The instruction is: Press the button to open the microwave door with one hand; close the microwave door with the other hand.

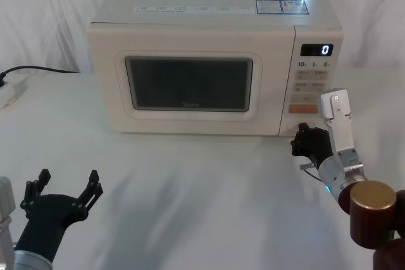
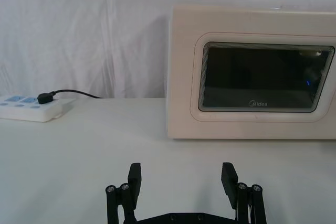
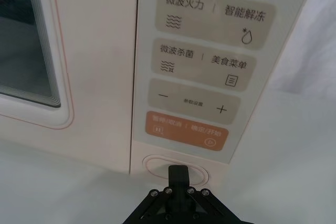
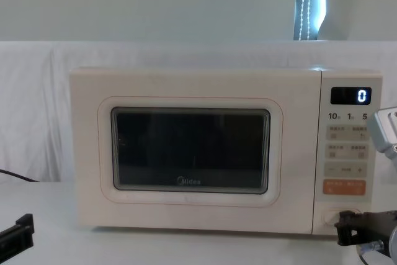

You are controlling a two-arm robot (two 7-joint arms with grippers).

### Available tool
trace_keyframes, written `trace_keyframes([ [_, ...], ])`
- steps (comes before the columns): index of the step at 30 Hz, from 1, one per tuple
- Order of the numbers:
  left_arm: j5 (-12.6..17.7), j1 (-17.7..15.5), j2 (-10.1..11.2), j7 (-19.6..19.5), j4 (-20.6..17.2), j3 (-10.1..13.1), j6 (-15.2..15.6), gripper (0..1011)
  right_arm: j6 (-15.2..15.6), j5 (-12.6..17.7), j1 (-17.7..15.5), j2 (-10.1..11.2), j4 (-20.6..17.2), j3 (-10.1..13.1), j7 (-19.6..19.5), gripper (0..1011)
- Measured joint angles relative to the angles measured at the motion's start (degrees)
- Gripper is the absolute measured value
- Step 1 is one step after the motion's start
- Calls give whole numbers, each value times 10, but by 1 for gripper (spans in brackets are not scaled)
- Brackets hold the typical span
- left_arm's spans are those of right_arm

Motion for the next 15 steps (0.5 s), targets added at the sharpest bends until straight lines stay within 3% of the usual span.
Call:
trace_keyframes([
  [15, 0, 0, 0, 0, 0, 0, 0, 1001, -6, -2, 15, -3, 25, 3, -6, 0],
])
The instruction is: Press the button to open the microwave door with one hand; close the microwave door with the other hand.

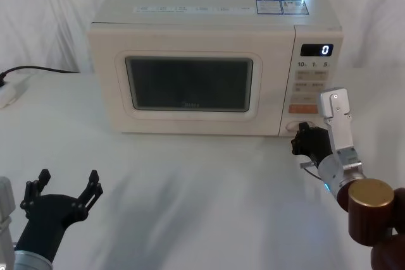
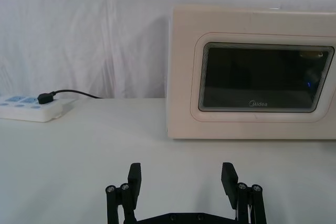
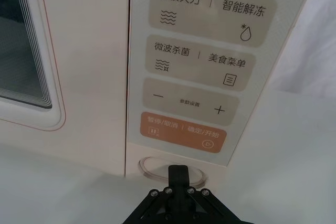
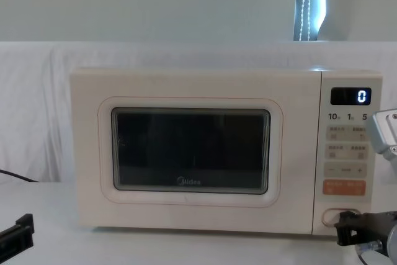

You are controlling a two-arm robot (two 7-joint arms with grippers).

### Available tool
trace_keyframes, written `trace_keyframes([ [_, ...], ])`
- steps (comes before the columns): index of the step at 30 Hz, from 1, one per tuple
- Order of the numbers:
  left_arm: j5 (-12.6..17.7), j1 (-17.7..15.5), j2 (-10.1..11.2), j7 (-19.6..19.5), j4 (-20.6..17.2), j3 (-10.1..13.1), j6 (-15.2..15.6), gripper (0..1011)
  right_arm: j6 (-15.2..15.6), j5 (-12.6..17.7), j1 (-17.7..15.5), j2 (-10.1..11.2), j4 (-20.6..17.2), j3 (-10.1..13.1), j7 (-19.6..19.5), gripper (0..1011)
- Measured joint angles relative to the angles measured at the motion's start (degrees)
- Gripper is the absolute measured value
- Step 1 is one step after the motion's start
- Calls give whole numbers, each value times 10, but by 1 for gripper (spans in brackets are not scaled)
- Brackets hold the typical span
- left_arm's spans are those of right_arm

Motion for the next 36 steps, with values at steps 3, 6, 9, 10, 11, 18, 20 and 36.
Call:
trace_keyframes([
  [3, 0, 0, 0, 0, 0, 0, 0, 1001, 0, 0, 0, -1, 1, 0, -1, 0],
  [6, 0, 0, 0, 0, 0, 0, 0, 1001, 0, -1, 1, -2, 3, 1, -2, 0],
  [9, 0, 0, 0, 0, 0, 0, 0, 1001, -1, -2, 1, -3, 5, 2, -3, 0],
  [10, 0, 0, 0, 0, 0, 0, 0, 1001, -1, -2, 2, -3, 5, 2, -3, 0],
  [11, 0, 0, 0, 0, 0, 0, 0, 1001, -2, -2, 2, -3, 6, 2, -4, 0],
  [18, 0, 0, 0, 0, 0, 0, 0, 1001, -3, -2, 3, -5, 8, 4, -5, 0],
  [20, 0, 0, 0, 0, 0, 0, 0, 1001, -3, -2, 3, -6, 9, 5, -5, 0],
  [36, 0, 0, 0, 0, 0, 0, 0, 1001, -8, -1, 15, -9, 25, 5, -4, 0],
])
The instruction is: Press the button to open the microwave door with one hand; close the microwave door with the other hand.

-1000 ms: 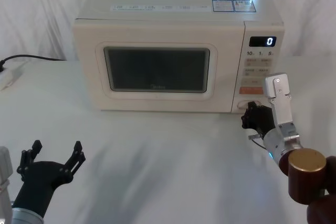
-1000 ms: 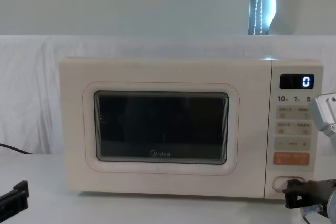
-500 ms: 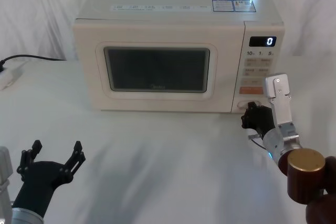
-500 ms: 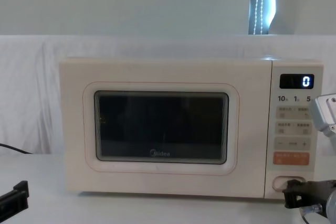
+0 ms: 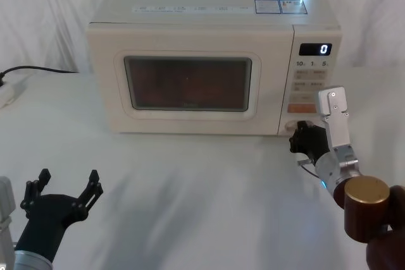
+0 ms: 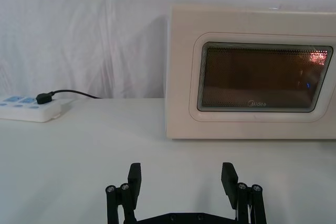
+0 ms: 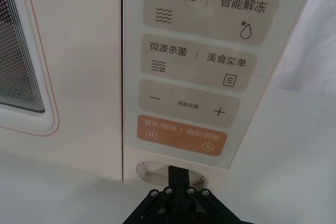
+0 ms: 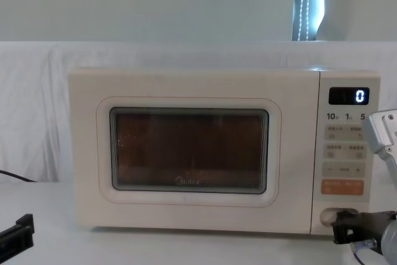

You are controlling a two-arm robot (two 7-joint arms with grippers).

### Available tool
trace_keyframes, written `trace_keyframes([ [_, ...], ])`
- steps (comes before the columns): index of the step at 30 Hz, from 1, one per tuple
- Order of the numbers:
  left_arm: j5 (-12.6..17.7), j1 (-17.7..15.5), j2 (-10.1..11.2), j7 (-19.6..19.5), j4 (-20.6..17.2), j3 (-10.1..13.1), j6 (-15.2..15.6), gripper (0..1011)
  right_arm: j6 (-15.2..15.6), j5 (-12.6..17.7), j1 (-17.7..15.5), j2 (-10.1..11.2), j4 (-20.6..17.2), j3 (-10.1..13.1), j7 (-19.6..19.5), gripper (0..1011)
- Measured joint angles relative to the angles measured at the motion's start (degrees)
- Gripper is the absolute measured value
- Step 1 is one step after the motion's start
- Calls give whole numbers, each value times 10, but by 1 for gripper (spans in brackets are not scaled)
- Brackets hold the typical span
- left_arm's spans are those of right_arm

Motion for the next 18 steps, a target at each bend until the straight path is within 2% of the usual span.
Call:
trace_keyframes([
  [18, 0, 0, 0, 0, 0, 0, 0, 1001, -8, 2, 12, -3, 18, 0, -1, 0],
])
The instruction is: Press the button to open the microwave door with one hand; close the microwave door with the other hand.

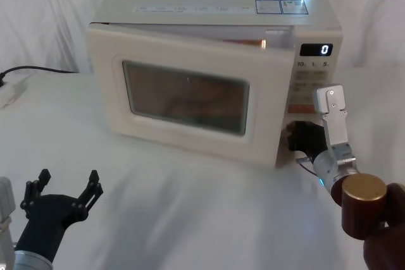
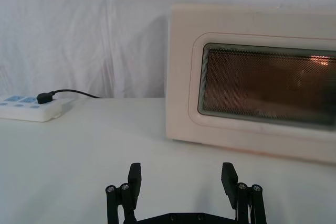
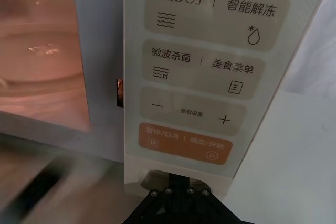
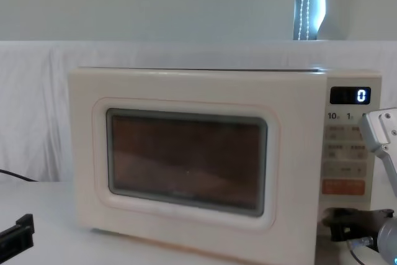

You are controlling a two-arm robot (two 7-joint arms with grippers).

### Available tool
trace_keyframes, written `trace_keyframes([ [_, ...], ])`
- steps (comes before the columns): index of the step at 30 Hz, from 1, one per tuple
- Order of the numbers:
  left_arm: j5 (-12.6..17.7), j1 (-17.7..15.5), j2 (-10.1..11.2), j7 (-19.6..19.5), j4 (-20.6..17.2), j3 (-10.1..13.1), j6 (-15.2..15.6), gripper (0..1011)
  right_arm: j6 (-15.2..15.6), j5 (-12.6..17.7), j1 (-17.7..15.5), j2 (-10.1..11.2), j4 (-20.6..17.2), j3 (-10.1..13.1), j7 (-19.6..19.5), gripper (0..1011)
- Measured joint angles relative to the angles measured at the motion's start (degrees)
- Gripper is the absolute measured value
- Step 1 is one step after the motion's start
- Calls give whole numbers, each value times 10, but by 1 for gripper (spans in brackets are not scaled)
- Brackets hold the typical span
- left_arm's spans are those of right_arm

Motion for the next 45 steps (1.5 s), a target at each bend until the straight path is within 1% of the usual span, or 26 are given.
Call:
trace_keyframes([
  [12, 0, 0, 0, 0, 0, 0, 0, 1001, -4, 4, 0, 2, 1, 1, 2, 0],
  [18, 0, 0, 0, 0, 0, 0, 0, 1001, -4, 8, -11, 4, -16, 3, 8, 0],
  [25, 0, 0, 0, 0, 0, 0, 0, 1001, 6, 12, -40, 10, -61, 1, 17, 0],
  [29, 0, 0, 0, 0, 0, 0, 0, 1001, 14, 12, -53, 13, -80, -3, 21, 0],
  [32, 0, 0, 0, 0, 0, 0, 0, 1001, 25, 10, -67, 17, -104, -9, 25, 0],
  [35, 0, 0, 0, 0, 0, 0, 0, 1001, 31, 9, -77, 20, -118, -12, 28, 0],
  [40, 0, 0, 0, 0, 0, 0, 0, 1001, 41, 8, -104, 25, -162, -17, 33, 0],
  [41, 0, 0, 0, 0, 0, 0, 0, 1001, 41, 8, -104, 25, -162, -17, 33, 0],
  [45, 0, 0, 0, 0, 0, 0, 0, 1001, 42, 12, -131, 29, -202, -18, 37, 0],
])
